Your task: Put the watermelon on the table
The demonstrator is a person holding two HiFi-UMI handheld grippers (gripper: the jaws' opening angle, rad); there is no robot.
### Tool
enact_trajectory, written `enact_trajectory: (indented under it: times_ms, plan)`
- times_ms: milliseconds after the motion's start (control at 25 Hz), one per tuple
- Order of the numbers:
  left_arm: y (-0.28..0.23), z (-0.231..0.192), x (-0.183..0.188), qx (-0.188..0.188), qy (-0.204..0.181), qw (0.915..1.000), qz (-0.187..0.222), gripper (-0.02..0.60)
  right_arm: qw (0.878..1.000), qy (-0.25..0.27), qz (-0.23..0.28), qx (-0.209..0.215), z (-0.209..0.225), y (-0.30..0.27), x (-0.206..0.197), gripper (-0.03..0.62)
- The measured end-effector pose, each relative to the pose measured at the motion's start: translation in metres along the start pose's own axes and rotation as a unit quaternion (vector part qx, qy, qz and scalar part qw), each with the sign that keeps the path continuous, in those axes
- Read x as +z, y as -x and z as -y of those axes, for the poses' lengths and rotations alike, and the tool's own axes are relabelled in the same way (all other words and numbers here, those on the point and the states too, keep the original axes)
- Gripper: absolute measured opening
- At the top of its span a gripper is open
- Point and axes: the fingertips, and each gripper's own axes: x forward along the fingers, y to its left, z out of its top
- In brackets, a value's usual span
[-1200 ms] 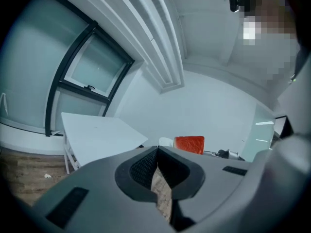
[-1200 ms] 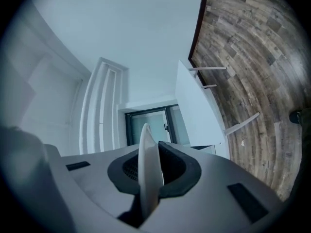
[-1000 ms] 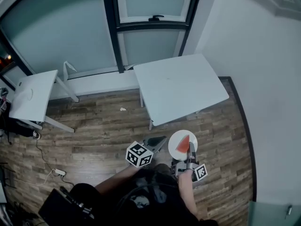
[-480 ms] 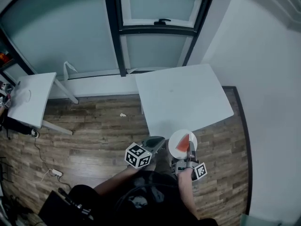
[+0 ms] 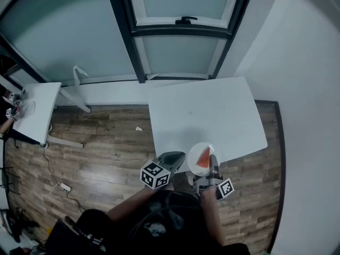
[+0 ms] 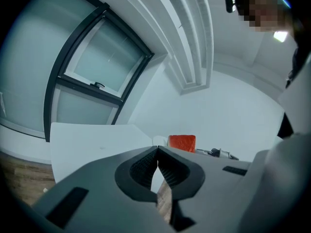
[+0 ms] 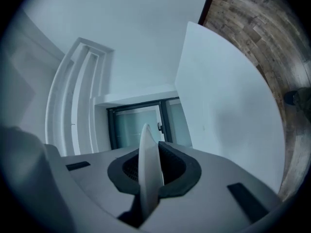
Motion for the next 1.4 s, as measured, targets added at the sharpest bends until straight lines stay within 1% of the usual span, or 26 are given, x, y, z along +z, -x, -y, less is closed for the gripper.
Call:
enact_trajectory:
  times_ms: [120,240,440,600,800,960,1040,1200,1320,1400]
  plan:
    - [-0.032,-0.018,0.004,0.02,0.013,0.9997,-0.011,0.005,1.0,-0.003,-0.019,-0.022,0.01,-0.033,0.02,0.029]
    - [-0.056,-0.038,0.01,0.044,0.022,0.9987,-0.017,0.005,0.999,0.006,-0.039,-0.035,0.019,-0.068,0.038,0.029]
    - [-0.09,-0.076,0.008,0.064,0.033,0.997,-0.029,0.005,0.998,0.008,-0.045,-0.05,0.041,-0.118,0.06,0.029]
    - [-0.122,-0.116,0.012,0.059,0.033,0.9969,-0.04,0.005,0.998,0.016,-0.041,-0.052,0.062,-0.166,0.067,0.029]
    - [-0.17,-0.17,0.029,0.047,0.003,0.9972,-0.058,0.005,0.998,0.019,-0.026,-0.053,0.089,-0.235,0.075,0.029]
    - [-0.213,-0.221,0.052,0.051,-0.009,0.9973,-0.051,0.005,0.998,0.039,-0.031,-0.042,0.111,-0.303,0.086,0.029]
    - [-0.235,-0.244,0.058,0.059,-0.012,0.9969,-0.051,0.005,0.998,0.042,-0.017,-0.046,0.129,-0.333,0.1,0.029]
    - [-0.269,-0.284,0.068,0.067,-0.013,0.9966,-0.045,0.005,0.996,0.029,0.024,-0.082,0.173,-0.376,0.127,0.029]
    - [-0.281,-0.314,0.073,0.085,0.011,0.9958,-0.032,0.005,0.993,0.016,0.055,-0.099,0.196,-0.399,0.139,0.029]
    - [-0.284,-0.323,0.073,0.086,0.022,0.9956,-0.031,0.005,0.992,0.015,0.069,-0.107,0.202,-0.411,0.142,0.029]
